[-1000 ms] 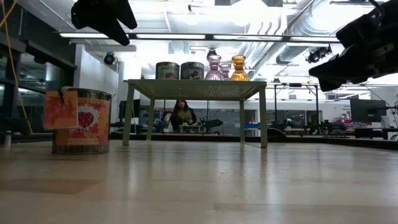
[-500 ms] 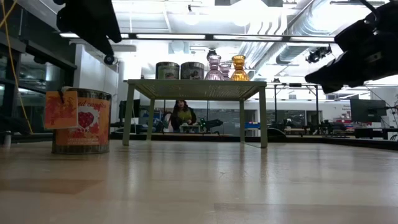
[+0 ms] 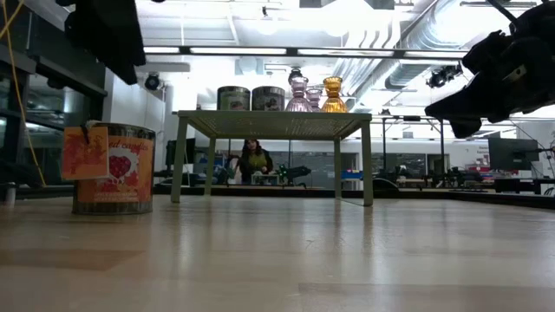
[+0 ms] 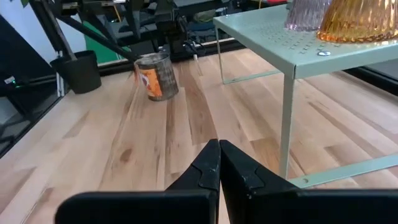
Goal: Pick & Place candle stick holders
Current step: Put the silver scented candle on the shelf
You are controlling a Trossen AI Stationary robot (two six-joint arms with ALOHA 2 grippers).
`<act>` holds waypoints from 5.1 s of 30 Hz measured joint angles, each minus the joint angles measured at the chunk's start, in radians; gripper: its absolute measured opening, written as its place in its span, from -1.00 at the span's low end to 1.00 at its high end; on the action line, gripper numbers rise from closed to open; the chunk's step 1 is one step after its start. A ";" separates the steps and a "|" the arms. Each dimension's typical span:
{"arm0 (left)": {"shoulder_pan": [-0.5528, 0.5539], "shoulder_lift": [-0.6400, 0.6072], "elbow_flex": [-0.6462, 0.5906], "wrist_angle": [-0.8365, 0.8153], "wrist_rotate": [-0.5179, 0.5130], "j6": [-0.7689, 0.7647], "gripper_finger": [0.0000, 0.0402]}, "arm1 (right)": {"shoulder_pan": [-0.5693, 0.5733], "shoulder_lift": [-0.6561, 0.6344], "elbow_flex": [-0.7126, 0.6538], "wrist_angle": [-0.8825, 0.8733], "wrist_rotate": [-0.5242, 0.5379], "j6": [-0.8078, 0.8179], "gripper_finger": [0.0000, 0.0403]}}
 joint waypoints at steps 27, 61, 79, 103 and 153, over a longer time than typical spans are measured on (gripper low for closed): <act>0.000 0.120 0.000 -0.184 0.200 0.441 0.14 | 0.000 0.000 -0.001 0.000 0.000 -0.002 -1.00; 0.000 0.119 -0.087 -0.159 0.109 0.747 0.10 | 0.000 0.000 -0.001 0.000 0.000 -0.002 -1.00; 0.000 0.119 -0.086 -0.145 0.094 0.825 -0.50 | 0.000 0.000 -0.001 0.000 0.000 -0.002 -1.00; -0.001 0.119 -0.085 -0.046 0.075 0.919 -0.99 | 0.000 0.000 -0.001 0.000 0.000 -0.002 -1.00; 0.487 0.120 0.527 -0.233 0.289 1.960 -1.00 | 0.000 0.000 -0.001 0.000 0.000 -0.002 -1.00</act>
